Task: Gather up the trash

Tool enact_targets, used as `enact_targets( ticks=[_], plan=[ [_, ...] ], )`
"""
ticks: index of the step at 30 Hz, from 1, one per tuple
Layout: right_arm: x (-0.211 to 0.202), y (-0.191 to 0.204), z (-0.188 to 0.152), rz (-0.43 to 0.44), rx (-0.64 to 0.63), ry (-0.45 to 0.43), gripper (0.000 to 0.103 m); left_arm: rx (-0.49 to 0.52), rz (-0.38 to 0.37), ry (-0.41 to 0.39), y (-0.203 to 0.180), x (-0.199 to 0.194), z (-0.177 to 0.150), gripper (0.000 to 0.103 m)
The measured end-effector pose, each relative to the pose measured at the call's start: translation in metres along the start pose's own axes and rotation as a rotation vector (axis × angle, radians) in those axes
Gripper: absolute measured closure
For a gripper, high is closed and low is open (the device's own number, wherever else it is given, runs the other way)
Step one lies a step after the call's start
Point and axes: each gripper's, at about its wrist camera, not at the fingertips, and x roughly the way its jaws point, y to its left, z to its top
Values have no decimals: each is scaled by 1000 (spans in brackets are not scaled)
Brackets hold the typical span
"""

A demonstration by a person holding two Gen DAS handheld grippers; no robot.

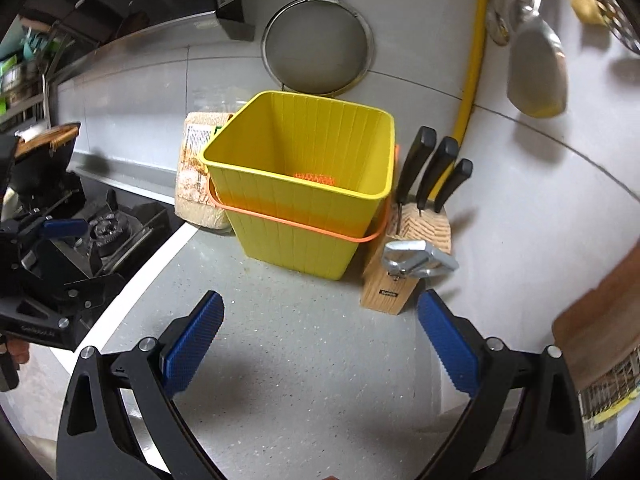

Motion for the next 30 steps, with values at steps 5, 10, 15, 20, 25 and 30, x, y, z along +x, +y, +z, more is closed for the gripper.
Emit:
enact_targets(
  ticks=[5,10,15,20,25,30],
  plan=[
    [-1,-3,4,-6,-11,30,8,-17,20,-26,-3,-5,8,4],
    [-10,2,15,15,-24,2,8,7,11,-34,-13,-11,19,4],
    [-13,13,31,19,-95,-3,8,47,40,-71,-22,-25,34,4],
    [-13,20,46,24,-117,-9,8,54,41,-100,-18,-38,50,4],
    [-20,20,55,39,-115,-24,8,85,70,-124,-18,-53,61,4],
    [-25,15,59,44,-100,-30,8,106,89,-127,-20,-60,70,4]
  ],
)
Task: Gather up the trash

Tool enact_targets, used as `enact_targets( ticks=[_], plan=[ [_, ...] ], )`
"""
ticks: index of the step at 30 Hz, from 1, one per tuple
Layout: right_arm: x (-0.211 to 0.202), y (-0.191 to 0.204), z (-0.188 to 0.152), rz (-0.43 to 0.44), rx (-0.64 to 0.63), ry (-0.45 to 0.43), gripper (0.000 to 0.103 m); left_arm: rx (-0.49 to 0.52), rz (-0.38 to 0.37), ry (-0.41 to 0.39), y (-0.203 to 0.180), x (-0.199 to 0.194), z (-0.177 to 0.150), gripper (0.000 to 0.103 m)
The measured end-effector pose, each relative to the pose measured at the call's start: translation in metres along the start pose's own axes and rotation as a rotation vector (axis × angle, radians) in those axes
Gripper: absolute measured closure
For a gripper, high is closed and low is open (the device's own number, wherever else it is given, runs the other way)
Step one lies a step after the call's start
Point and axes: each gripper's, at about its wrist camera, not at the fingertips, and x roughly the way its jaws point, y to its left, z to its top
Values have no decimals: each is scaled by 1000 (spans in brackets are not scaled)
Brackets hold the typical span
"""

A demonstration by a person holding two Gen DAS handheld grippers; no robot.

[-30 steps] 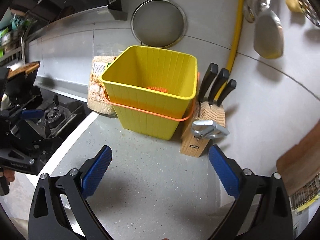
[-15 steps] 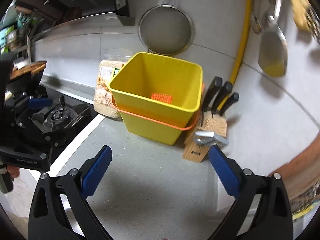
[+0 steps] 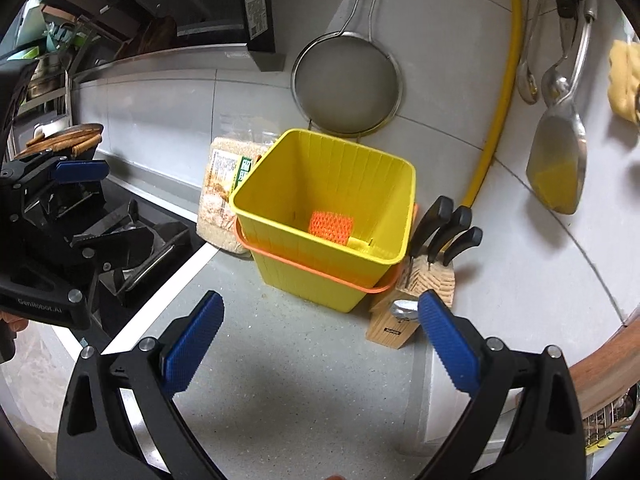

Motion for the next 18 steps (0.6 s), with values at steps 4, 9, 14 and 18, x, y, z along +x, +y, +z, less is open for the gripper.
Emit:
enact_targets(
  ticks=[4,9,14,18],
  plan=[
    [-9,-6,5,2,14,-22,8,51,16,-7,-6,-4,9,4],
    [-22,-9,13,15,1,-26,8,109,78,-45,-17,-19,24,4],
    [-28,-12,21,6,-23,-22,8,84,91,-40,-15,-27,38,4],
    [-24,-15,25,-2,-16,6,8,83,125,0,-15,-21,45,4]
  ],
)
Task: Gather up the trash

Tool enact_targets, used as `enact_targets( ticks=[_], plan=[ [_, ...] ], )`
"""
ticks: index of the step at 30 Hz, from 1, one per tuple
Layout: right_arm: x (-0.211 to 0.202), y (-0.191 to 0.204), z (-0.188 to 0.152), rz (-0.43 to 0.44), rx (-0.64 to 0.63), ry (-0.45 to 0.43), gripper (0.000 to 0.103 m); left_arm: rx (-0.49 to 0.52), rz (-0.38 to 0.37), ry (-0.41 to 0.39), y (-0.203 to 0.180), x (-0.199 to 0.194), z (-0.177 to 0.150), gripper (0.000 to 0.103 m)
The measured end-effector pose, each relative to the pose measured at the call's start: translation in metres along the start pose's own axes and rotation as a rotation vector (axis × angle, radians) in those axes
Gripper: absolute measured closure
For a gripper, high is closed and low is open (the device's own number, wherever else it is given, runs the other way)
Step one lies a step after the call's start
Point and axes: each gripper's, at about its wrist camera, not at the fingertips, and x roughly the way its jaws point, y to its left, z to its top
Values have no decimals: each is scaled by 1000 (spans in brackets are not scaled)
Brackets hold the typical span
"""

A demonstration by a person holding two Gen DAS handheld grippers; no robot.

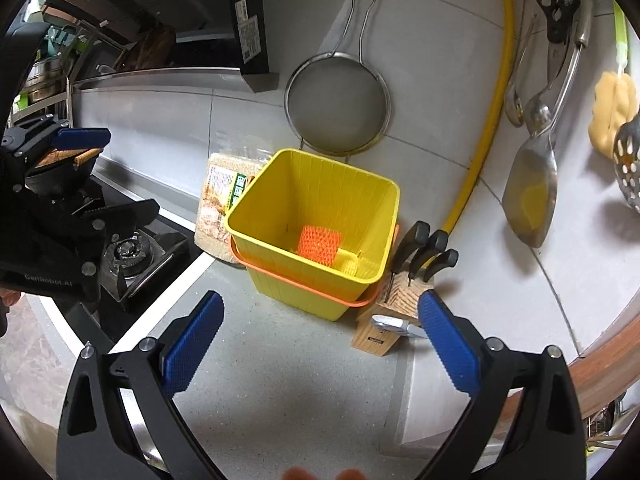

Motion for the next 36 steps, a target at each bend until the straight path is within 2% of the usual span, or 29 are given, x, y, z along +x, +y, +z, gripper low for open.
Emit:
enact_targets(
  ticks=[5,18,30,36],
  plan=[
    [7,3,5,18,-20,12,8,21,12,5,-6,5,4,4],
    [23,21,12,43,-61,40,8,-3,35,21,9,11,1,4],
    [23,28,11,60,-31,6,8,-2,74,45,20,23,1,4],
    [21,29,14,64,-12,-16,8,-22,69,42,25,21,3,4]
  ],
)
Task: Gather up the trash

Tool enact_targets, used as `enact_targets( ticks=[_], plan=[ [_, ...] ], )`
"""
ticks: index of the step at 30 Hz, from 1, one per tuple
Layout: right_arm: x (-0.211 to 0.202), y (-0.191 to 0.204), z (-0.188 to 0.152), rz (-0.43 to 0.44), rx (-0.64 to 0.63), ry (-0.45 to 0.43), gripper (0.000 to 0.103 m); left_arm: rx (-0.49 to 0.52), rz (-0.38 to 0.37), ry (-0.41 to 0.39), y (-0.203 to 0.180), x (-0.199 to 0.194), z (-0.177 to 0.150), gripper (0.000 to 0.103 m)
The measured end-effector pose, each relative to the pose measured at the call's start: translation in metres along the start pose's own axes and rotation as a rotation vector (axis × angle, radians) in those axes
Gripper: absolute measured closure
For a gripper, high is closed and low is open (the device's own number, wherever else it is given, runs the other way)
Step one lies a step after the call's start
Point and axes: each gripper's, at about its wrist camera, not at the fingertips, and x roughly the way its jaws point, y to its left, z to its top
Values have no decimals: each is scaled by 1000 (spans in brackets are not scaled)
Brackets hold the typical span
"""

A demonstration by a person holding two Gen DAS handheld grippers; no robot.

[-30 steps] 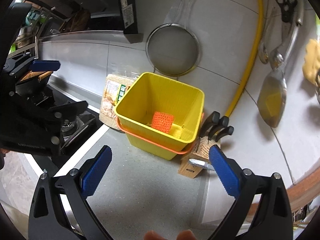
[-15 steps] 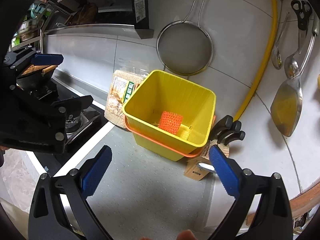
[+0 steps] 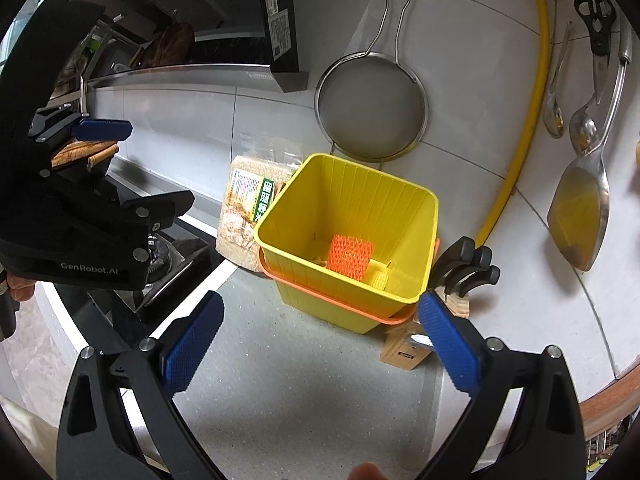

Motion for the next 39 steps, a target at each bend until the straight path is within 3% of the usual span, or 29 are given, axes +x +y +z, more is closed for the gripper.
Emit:
enact_targets(
  ticks=[39],
  plan=[
    [-11,-19,-8,-56,64,-10,8,-40,-119,18,-14,5,-5,4]
  ],
)
